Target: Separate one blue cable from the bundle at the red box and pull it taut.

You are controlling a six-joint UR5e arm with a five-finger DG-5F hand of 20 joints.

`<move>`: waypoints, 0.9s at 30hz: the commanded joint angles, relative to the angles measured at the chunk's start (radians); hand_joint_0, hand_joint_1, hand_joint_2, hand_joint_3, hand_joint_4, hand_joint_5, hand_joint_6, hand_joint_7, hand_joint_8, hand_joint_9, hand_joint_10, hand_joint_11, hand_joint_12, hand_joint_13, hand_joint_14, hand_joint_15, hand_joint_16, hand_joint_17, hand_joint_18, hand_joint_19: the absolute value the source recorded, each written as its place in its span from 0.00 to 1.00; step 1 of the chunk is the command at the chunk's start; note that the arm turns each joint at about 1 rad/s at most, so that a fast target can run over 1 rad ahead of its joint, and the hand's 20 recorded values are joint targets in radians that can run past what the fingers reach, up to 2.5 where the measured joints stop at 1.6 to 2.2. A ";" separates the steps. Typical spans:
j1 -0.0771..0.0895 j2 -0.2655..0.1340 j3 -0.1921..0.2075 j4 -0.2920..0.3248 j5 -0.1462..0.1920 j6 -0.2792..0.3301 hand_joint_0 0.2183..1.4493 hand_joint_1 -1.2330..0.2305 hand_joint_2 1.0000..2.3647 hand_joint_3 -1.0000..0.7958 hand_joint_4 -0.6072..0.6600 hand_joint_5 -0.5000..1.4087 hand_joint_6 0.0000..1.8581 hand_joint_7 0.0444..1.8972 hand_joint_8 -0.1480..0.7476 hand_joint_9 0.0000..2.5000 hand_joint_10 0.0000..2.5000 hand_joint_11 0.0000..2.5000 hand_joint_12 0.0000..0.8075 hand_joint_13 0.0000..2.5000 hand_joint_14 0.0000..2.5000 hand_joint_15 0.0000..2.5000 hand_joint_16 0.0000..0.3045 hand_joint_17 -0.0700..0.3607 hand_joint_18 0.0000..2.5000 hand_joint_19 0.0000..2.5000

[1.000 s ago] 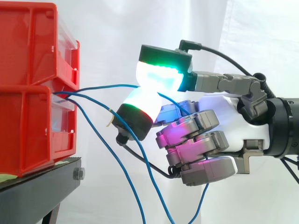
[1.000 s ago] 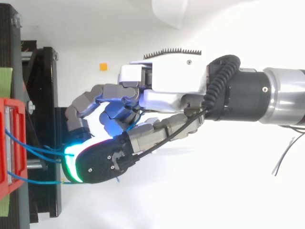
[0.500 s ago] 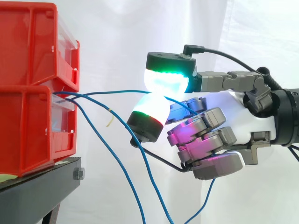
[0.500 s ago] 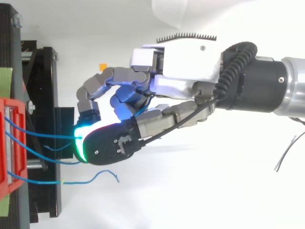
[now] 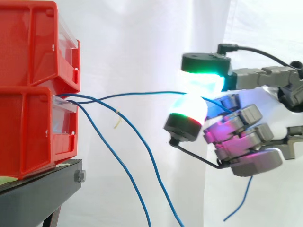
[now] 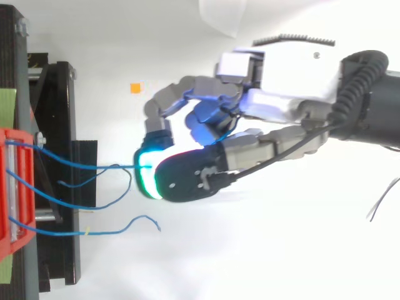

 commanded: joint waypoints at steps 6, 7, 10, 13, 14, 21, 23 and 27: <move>0.014 0.022 -0.071 0.079 0.022 -0.007 0.32 0.32 0.02 0.62 0.54 0.18 0.47 0.64 0.56 0.27 0.70 0.56 0.49 0.32 0.90 0.57 0.17 0.43 0.52 0.49; 0.015 0.022 -0.071 0.084 0.022 -0.010 0.32 0.32 0.02 0.62 0.53 0.18 0.47 0.64 0.56 0.27 0.69 0.57 0.49 0.32 0.90 0.57 0.17 0.43 0.52 0.49; 0.017 0.022 -0.071 0.116 0.019 -0.025 0.32 0.32 0.02 0.62 0.53 0.18 0.47 0.64 0.56 0.27 0.69 0.56 0.48 0.32 0.90 0.58 0.17 0.43 0.52 0.49; 0.020 0.022 -0.073 0.125 0.024 -0.045 0.32 0.32 0.02 0.62 0.53 0.18 0.47 0.64 0.56 0.27 0.69 0.57 0.49 0.32 0.90 0.57 0.17 0.44 0.52 0.49; 0.018 0.022 -0.073 0.125 0.024 -0.048 0.32 0.32 0.02 0.62 0.54 0.18 0.47 0.64 0.56 0.27 0.69 0.57 0.49 0.32 0.90 0.58 0.17 0.43 0.52 0.49; 0.018 0.022 -0.073 0.124 0.024 -0.074 0.32 0.32 0.02 0.62 0.53 0.18 0.47 0.63 0.57 0.27 0.70 0.56 0.47 0.31 0.92 0.59 0.17 0.44 0.52 0.49; 0.018 0.022 -0.071 0.122 0.024 -0.079 0.32 0.32 0.02 0.62 0.54 0.18 0.47 0.63 0.56 0.27 0.69 0.57 0.47 0.31 0.92 0.59 0.17 0.44 0.52 0.49; 0.020 0.021 -0.073 0.122 0.024 -0.079 0.32 0.32 0.02 0.62 0.54 0.18 0.47 0.63 0.56 0.27 0.69 0.57 0.47 0.31 0.92 0.57 0.17 0.44 0.52 0.49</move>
